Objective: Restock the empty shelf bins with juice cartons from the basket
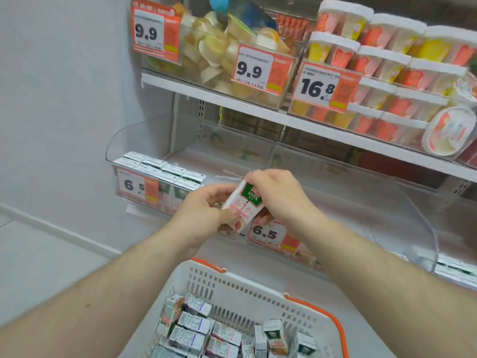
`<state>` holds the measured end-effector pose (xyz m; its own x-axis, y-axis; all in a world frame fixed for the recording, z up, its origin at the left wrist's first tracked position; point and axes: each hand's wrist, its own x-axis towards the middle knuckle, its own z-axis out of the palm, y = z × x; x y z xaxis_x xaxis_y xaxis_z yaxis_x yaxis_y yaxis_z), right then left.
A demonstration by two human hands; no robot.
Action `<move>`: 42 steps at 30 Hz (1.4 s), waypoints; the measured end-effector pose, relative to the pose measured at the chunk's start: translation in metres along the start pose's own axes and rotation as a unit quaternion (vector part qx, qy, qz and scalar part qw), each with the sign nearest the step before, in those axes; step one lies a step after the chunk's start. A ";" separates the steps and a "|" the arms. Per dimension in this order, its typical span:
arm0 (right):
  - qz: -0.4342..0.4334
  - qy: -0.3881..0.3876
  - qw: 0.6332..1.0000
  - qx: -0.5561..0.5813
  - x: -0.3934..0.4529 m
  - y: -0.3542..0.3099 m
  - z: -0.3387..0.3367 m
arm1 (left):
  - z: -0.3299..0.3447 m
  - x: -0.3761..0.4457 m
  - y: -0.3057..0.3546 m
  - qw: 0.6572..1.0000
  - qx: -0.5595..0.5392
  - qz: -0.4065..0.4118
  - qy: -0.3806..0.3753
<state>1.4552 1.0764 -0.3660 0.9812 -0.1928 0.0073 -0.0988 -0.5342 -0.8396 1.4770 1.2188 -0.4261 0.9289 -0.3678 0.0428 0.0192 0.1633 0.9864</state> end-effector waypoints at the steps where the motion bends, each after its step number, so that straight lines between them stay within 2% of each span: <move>1: -0.005 -0.007 1.000 -0.007 0.007 -0.010 0.003 | -0.006 0.003 0.004 1.000 -0.004 0.009 0.010; 4: -0.012 -0.028 0.998 -0.061 0.027 -0.034 0.020 | -0.026 0.012 0.009 0.999 -0.018 0.018 0.045; 7: -0.028 0.002 0.994 -0.101 0.046 -0.049 0.032 | -0.039 0.023 0.008 0.995 -0.014 0.008 0.099; 10: -0.074 0.089 0.980 -0.161 0.073 -0.060 0.032 | -0.046 0.032 0.006 0.973 -0.071 -0.054 0.212; 12: -0.055 0.100 0.970 -0.216 0.092 -0.061 0.037 | -0.045 0.033 0.001 0.953 -0.130 -0.127 0.241; 14: -0.003 0.057 0.964 -0.259 0.105 -0.055 0.049 | -0.042 0.033 -0.005 0.939 -0.182 -0.202 0.210; 16: 0.040 0.012 0.961 -0.274 0.112 -0.045 0.062 | -0.040 0.033 -0.008 0.929 -0.215 -0.243 0.177; 22: 0.092 -0.099 0.955 -0.263 0.121 -0.028 0.085 | -0.042 0.040 -0.015 0.910 -0.265 -0.262 0.179; 27: 0.147 -0.100 0.973 -0.146 0.132 -0.011 0.082 | -0.042 0.042 -0.018 0.907 -0.272 -0.265 0.184; 30: 0.177 -0.104 0.972 -0.119 0.132 -0.009 0.075 | -0.041 0.043 -0.018 0.907 -0.269 -0.263 0.189; 34: 0.166 -0.129 0.968 -0.140 0.128 -0.011 0.075 | -0.038 0.043 -0.017 0.911 -0.251 -0.259 0.200; 38: 0.112 -0.154 0.956 -0.222 0.113 -0.026 0.077 | -0.035 0.035 -0.019 0.939 -0.178 -0.237 0.173; 40: 0.050 -0.121 0.942 -0.310 0.100 -0.031 0.076 | -0.032 0.030 -0.022 0.954 -0.130 -0.228 0.145; 42: -0.050 -0.031 0.925 -0.375 0.087 -0.030 0.073 | -0.028 0.023 -0.026 0.963 -0.086 -0.228 0.113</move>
<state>1.5553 1.1353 -0.3799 0.9970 -0.0759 0.0130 -0.0711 -0.9723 -0.2227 1.5083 1.2316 -0.4552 0.8657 -0.2310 -0.4440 0.4875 0.1879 0.8527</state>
